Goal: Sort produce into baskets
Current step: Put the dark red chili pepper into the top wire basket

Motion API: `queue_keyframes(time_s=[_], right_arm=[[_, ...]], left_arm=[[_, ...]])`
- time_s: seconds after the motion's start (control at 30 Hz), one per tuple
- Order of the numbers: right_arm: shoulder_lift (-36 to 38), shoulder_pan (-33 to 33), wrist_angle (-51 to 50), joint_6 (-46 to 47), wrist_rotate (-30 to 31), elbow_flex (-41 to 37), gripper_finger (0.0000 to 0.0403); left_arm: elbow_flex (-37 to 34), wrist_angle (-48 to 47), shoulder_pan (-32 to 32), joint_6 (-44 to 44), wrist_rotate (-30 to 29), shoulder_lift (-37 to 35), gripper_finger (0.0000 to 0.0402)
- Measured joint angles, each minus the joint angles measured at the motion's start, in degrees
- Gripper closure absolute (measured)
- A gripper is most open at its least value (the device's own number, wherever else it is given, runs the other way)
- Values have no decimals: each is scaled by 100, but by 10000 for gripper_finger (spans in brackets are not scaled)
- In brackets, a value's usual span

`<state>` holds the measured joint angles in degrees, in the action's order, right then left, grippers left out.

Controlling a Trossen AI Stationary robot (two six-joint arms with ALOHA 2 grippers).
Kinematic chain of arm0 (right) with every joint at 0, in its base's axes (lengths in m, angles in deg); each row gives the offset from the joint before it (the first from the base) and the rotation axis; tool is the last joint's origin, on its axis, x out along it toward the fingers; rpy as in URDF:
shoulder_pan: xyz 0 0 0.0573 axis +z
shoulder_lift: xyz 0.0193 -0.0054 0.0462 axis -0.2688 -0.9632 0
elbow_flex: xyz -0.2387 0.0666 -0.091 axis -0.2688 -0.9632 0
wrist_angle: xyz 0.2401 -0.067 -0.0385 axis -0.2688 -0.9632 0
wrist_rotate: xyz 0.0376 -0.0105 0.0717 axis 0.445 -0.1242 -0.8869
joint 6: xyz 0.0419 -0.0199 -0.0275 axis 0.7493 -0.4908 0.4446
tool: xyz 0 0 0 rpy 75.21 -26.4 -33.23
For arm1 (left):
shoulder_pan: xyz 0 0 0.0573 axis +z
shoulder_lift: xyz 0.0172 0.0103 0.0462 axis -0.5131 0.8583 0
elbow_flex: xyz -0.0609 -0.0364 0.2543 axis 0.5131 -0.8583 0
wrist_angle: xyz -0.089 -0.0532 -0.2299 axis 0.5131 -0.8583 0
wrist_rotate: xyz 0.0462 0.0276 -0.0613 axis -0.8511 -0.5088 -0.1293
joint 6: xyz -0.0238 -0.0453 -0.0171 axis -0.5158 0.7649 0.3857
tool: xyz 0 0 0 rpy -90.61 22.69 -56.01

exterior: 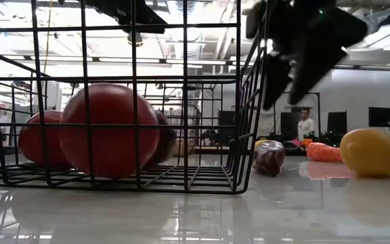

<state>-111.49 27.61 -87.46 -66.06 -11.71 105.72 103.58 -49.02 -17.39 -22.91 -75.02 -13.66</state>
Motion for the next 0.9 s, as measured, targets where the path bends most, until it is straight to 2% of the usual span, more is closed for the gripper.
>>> queue_keyframes(time_s=[0.2,0.5,0.63,0.73,0.9], right_arm=[[0,23,1066,-387,-7,-635,23],[-211,-19,1952,-1046,-265,-1090,24],[-343,-155,2043,-1206,-266,-1105,25],[-374,-232,1950,-1314,-266,-1101,36],[-522,-322,1918,-1362,-272,-1103,81]], left_arm=[[0,10,1,11,-2,0,141],[0,37,-1,1,-2,0,141],[0,40,1,21,-35,0,141],[0,40,1,23,-40,0,141],[0,34,0,16,-45,0,141]])
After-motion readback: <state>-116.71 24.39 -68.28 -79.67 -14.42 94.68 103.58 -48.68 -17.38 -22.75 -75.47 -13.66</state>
